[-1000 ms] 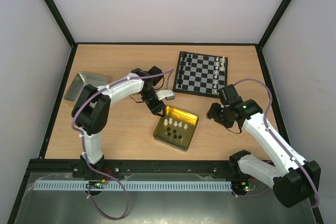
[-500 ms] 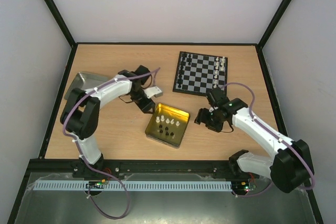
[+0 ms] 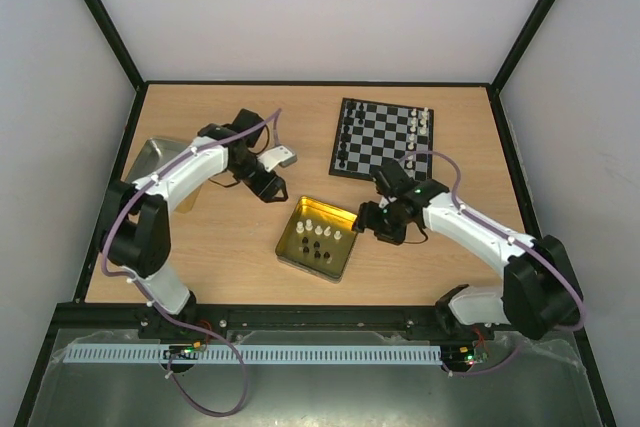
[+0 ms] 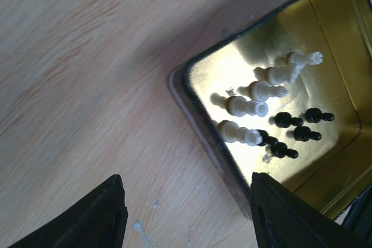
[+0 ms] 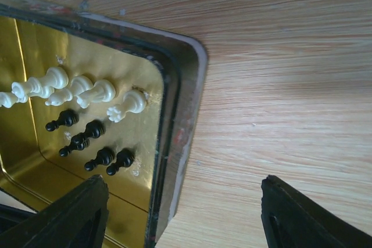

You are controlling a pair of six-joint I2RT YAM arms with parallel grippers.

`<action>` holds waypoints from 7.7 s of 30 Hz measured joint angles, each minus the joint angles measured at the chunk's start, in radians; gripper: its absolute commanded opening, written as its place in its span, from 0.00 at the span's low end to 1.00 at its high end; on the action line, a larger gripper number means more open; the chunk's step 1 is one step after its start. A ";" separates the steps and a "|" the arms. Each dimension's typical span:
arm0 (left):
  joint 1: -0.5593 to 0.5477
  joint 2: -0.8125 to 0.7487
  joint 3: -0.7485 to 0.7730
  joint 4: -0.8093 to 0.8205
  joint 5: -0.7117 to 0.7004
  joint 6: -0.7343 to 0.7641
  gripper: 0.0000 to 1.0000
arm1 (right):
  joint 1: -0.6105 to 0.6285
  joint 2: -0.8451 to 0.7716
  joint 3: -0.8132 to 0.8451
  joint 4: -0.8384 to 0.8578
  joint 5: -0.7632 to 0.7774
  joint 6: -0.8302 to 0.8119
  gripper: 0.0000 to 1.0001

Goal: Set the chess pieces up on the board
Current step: Move the storage box to the center of the board, then move the chessboard to the center of the board.

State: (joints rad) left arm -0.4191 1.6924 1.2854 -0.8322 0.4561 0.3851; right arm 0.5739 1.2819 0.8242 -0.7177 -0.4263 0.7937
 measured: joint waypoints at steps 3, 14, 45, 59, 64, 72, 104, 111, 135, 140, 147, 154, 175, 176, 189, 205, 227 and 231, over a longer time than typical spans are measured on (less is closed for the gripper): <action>0.048 -0.021 -0.005 0.001 -0.002 0.001 0.59 | 0.030 0.050 0.017 0.024 -0.004 0.000 0.69; 0.180 -0.120 -0.124 0.008 -0.017 0.007 0.59 | 0.043 0.180 0.020 0.043 0.068 0.023 0.69; 0.180 -0.193 -0.314 0.072 -0.050 0.027 0.60 | -0.626 -0.053 0.011 -0.243 0.472 0.214 0.74; 0.180 -0.202 -0.316 0.102 -0.047 0.026 0.61 | -0.188 0.033 0.287 -0.215 0.397 0.117 0.59; 0.180 -0.202 -0.316 0.108 -0.045 0.018 0.61 | 0.096 0.218 0.377 -0.124 0.293 0.096 0.61; 0.180 -0.206 -0.316 0.109 -0.045 0.002 0.61 | 0.139 0.371 0.370 -0.035 0.193 0.077 0.63; 0.175 -0.195 -0.323 0.127 -0.041 -0.015 0.62 | -0.077 0.251 0.071 0.010 0.209 0.006 0.63; 0.171 -0.185 -0.323 0.131 -0.042 -0.018 0.63 | -0.197 0.251 0.041 0.000 0.237 -0.047 0.63; 0.162 -0.153 -0.323 0.139 -0.047 -0.023 0.65 | -0.179 -0.009 0.067 -0.160 0.180 -0.113 0.71; 0.150 -0.145 -0.323 0.139 -0.047 -0.025 0.66 | -0.180 -0.063 0.067 -0.245 0.233 -0.104 0.75; 0.141 -0.144 -0.323 0.139 -0.050 -0.027 0.66 | -0.260 -0.050 0.067 -0.274 0.276 -0.106 0.75; 0.140 -0.144 -0.323 0.139 -0.059 -0.028 0.66 | -0.284 0.062 0.069 -0.228 0.264 -0.124 0.75; 0.140 -0.144 -0.337 0.146 -0.084 -0.031 0.66 | -0.520 0.312 0.200 -0.060 0.184 -0.140 0.72; 0.140 -0.144 -0.337 0.146 -0.084 -0.031 0.66 | -0.529 0.312 0.210 -0.060 0.185 -0.140 0.72; 0.130 -0.061 -0.170 0.097 -0.091 -0.003 0.65 | -0.531 0.200 0.237 -0.101 0.172 -0.131 0.65; 0.202 0.138 0.095 0.043 -0.172 0.084 0.45 | -0.629 0.295 0.583 -0.089 0.264 0.021 0.38; 0.176 0.253 0.346 -0.146 -0.016 0.051 0.07 | -0.793 0.955 0.870 0.441 -0.032 0.291 0.02; 0.176 0.252 0.312 -0.156 -0.014 0.048 0.07 | -0.793 1.020 0.946 0.484 -0.055 0.301 0.02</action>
State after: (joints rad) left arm -0.2428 1.9446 1.5978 -0.9878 0.4419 0.4328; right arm -0.2195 2.3024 1.7702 -0.2333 -0.4808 1.0950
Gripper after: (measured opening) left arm 0.070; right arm 0.021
